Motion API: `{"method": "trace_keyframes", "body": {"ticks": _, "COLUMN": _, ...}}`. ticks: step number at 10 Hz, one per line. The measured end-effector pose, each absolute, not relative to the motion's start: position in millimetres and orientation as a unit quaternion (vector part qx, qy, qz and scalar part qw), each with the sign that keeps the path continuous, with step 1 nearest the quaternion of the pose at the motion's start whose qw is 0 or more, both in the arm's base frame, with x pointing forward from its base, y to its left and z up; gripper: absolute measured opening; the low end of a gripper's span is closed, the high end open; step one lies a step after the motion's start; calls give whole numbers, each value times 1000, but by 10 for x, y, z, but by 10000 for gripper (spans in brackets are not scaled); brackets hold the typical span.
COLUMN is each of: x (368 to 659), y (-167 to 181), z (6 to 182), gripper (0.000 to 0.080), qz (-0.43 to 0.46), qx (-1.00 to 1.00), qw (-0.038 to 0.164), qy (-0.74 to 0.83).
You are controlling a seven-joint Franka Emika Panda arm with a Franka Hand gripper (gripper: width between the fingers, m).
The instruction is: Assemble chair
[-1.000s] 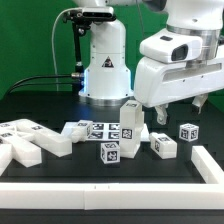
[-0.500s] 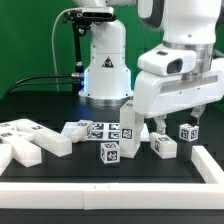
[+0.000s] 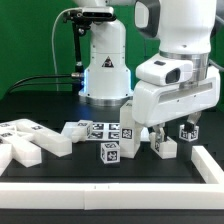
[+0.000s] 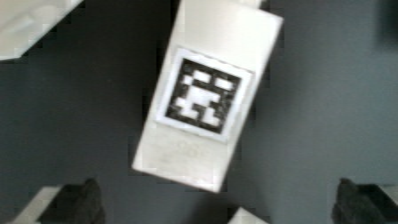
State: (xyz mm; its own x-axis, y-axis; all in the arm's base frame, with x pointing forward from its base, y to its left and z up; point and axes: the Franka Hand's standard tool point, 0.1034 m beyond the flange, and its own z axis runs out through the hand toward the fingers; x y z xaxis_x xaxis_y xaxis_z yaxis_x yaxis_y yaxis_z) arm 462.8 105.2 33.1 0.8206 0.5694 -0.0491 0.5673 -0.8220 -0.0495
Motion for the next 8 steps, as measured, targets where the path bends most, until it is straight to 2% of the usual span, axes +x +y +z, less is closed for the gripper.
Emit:
{"method": "trace_keyframes", "body": {"ticks": 4, "x": 4583, "y": 1120, "z": 196, "gripper": 649, "qz": 24, "qx": -958, "qw": 18, "qy": -285}}
{"method": "trace_keyframes", "body": {"ticks": 5, "x": 4587, "y": 1107, "z": 196, "gripper": 557, "qz": 24, "qx": -958, "qw": 18, "qy": -286}}
{"method": "trace_keyframes", "body": {"ticks": 6, "x": 4586, "y": 1108, "z": 196, "gripper": 377, "qz": 24, "qx": -958, "qw": 18, "qy": -286}}
{"method": "trace_keyframes", "body": {"ticks": 7, "x": 4587, "y": 1108, "z": 196, "gripper": 280, "qz": 24, "qx": -958, "qw": 18, "qy": -286}}
{"method": "trace_keyframes", "body": {"ticks": 8, "x": 4586, "y": 1109, "z": 196, "gripper": 280, "qz": 24, "qx": -958, "qw": 18, "qy": -286}}
